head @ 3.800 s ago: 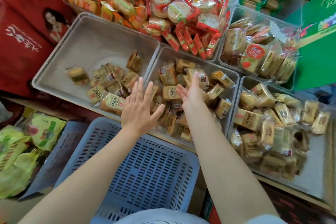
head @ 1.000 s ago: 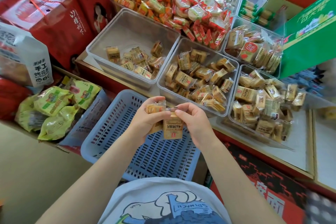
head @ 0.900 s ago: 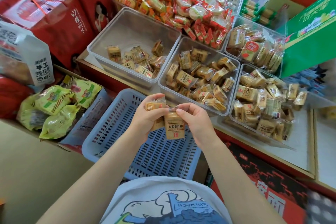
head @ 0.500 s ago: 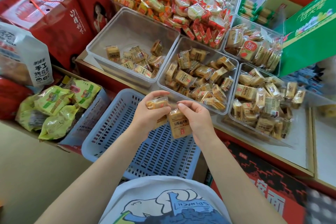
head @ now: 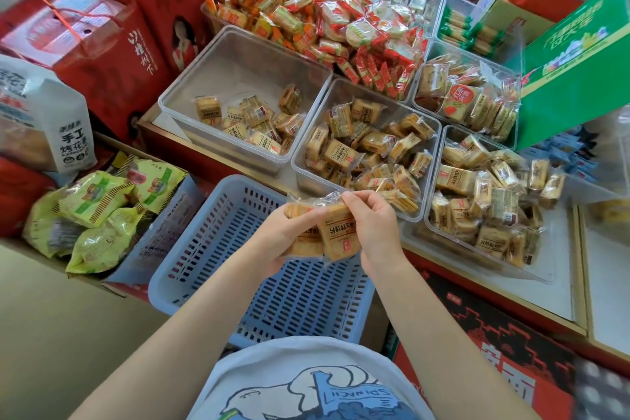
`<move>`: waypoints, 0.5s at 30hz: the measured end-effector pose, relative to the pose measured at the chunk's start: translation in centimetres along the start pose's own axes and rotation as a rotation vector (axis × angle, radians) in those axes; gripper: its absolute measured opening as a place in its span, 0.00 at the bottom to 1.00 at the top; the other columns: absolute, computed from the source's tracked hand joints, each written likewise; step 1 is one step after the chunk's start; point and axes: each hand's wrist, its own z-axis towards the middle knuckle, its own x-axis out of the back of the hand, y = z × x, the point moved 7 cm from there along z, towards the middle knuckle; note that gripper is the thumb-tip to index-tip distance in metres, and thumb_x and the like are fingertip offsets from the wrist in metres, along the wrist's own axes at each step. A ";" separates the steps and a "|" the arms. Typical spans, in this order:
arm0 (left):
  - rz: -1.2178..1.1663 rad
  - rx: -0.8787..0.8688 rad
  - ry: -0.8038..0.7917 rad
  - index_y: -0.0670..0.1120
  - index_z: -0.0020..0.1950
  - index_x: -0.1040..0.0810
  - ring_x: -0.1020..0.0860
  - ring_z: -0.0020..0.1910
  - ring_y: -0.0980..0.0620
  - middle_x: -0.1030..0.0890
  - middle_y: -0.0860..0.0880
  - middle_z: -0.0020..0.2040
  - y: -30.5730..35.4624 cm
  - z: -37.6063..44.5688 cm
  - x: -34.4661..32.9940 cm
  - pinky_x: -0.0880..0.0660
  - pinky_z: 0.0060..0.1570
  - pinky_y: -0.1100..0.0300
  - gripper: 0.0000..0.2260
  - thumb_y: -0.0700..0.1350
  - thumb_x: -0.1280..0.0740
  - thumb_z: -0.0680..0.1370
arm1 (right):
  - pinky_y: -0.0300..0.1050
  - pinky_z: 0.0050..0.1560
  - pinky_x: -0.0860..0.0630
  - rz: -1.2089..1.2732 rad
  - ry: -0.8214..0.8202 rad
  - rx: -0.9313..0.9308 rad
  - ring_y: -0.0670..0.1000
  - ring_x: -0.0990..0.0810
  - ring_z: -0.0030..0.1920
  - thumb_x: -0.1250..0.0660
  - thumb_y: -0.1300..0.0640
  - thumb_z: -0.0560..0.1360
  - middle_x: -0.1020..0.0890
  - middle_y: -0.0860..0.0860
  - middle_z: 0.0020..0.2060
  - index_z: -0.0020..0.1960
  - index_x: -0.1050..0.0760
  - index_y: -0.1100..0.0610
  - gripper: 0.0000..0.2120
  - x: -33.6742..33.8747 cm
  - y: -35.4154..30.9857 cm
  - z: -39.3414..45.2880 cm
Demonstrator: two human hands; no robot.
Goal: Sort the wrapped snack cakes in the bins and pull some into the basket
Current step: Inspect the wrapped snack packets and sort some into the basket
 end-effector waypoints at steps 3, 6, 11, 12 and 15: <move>0.038 -0.015 -0.056 0.43 0.56 0.17 0.14 0.52 0.43 0.13 0.41 0.53 0.1 0.1 -0.5 0.16 0.50 0.52 0.16 0.50 0.26 0.72 | 0.56 0.54 0.20 0.003 0.009 -0.074 0.54 0.19 0.49 0.33 0.53 0.81 0.17 0.56 0.47 0.48 0.23 0.55 0.06 -0.2 0.5 0.2; 0.032 -0.019 -0.021 0.44 0.57 0.17 0.14 0.52 0.43 0.13 0.42 0.53 0.3 0.1 -0.5 0.16 0.50 0.52 0.16 0.49 0.26 0.72 | 0.58 0.58 0.20 0.022 0.011 -0.110 0.57 0.18 0.55 0.33 0.52 0.82 0.16 0.59 0.53 0.53 0.24 0.57 0.08 -0.4 0.8 0.2; -0.070 -0.016 0.202 0.43 0.60 0.17 0.14 0.53 0.42 0.13 0.42 0.53 -0.3 0.7 1.6 0.18 0.56 0.46 0.21 0.53 0.25 0.71 | 0.53 0.57 0.19 0.024 -0.092 -0.106 0.57 0.19 0.57 0.31 0.45 0.79 0.19 0.59 0.57 0.60 0.28 0.57 0.18 -0.8 1.1 0.4; -0.174 0.005 0.242 0.41 0.60 0.17 0.14 0.52 0.41 0.13 0.41 0.54 -0.5 0.7 1.9 0.18 0.56 0.44 0.20 0.52 0.26 0.74 | 0.52 0.57 0.19 0.003 -0.128 -0.098 0.57 0.19 0.58 0.30 0.46 0.79 0.19 0.59 0.58 0.60 0.28 0.58 0.18 -0.9 1.1 0.3; -0.406 0.035 0.330 0.40 0.58 0.18 0.13 0.49 0.43 0.13 0.40 0.53 -0.5 0.6 2.7 0.18 0.54 0.44 0.13 0.48 0.29 0.79 | 0.50 0.57 0.19 -0.055 -0.218 -0.079 0.54 0.17 0.52 0.30 0.52 0.80 0.16 0.55 0.53 0.60 0.24 0.59 0.13 -1.4 1.4 0.1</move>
